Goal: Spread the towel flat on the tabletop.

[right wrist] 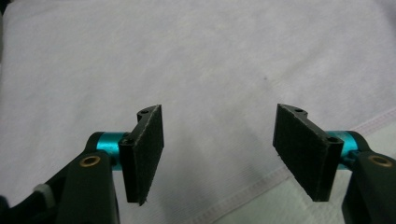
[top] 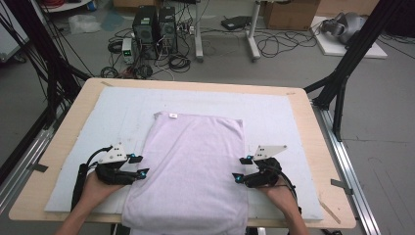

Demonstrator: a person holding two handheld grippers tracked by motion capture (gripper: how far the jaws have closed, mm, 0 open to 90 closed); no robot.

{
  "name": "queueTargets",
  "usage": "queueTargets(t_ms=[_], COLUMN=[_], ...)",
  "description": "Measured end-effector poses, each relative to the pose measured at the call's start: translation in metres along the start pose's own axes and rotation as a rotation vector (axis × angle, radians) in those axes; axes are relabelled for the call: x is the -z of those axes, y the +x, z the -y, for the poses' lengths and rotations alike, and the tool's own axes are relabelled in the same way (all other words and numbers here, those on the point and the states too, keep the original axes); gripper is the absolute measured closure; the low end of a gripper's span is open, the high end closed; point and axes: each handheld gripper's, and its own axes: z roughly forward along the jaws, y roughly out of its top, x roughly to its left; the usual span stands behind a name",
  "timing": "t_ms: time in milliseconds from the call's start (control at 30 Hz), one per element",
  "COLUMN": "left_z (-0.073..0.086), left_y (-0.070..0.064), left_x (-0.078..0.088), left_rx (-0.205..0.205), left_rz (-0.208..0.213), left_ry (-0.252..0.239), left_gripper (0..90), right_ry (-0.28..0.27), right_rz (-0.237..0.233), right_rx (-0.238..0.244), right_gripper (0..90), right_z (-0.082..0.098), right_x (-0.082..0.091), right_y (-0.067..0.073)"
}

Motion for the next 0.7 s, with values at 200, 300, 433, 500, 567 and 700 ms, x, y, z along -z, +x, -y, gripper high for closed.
queueTargets(t_ms=[200, 300, 433, 500, 567, 700], left_z=[-0.003, -0.005, -0.005, -0.004, -0.004, -0.004], left_y=[0.011, 0.013, 0.013, 0.013, 0.013, 0.012], left_x=[0.0, 0.0, -0.001, 0.0, 0.0, 0.001], left_rx=[0.026, 0.028, 0.026, 0.025, 0.024, 0.023], left_rz=[-0.017, -0.028, -0.035, -0.031, -0.03, -0.027], left_ry=[-0.025, -0.031, -0.023, -0.024, -0.024, -0.025], left_gripper=[43.0, 42.5, 40.9, 40.7, 40.5, 40.0], right_ry=[-0.032, -0.037, -0.049, -0.046, -0.043, -0.037], right_rz=[0.017, 0.024, 0.036, 0.035, 0.034, 0.033], right_rx=[-0.013, -0.016, 0.008, 0.018, 0.018, 0.016], right_gripper=[29.5, 29.1, 27.9, 27.7, 27.0, 26.7], right_z=[-0.006, -0.008, -0.013, -0.014, -0.014, -0.014], right_x=[-0.001, -0.002, -0.003, -0.003, -0.004, -0.004], right_y=[-0.01, -0.011, -0.007, -0.006, -0.006, -0.005])
